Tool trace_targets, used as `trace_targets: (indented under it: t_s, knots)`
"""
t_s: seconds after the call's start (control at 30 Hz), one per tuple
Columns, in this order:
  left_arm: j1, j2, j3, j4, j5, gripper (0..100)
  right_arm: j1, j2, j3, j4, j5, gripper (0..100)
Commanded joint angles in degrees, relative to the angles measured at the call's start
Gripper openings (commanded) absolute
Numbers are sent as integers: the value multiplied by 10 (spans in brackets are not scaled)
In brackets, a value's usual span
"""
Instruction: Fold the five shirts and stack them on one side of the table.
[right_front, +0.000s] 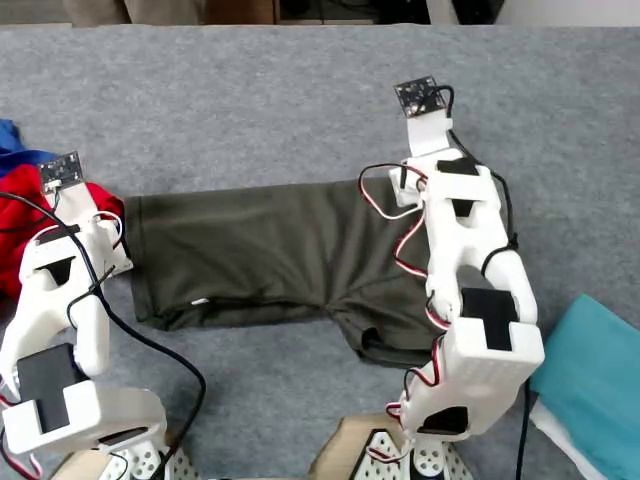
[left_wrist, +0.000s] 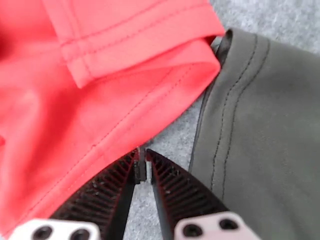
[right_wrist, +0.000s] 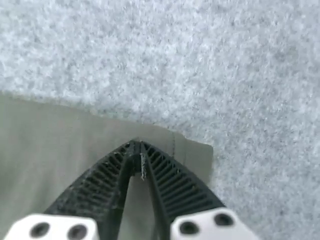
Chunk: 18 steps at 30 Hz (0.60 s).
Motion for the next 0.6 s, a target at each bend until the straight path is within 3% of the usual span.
trace_targets:
  t_s: [0.0, 0.17, 0.33, 0.57]
  knots:
    - [-5, -27, -5, 5, 4, 19, 8, 0, -27, 3, -6, 7]
    - [-9, -28, -81, 98, 4, 19, 11, 0, -29, 3, -7, 6]
    - [24, -18, -221, 248, 97, 19, 6, 0, -29, 3, -3, 5]
    - [105, 65, -223, 209, 145, 19, 5, 0, -29, -4, -3, 5]
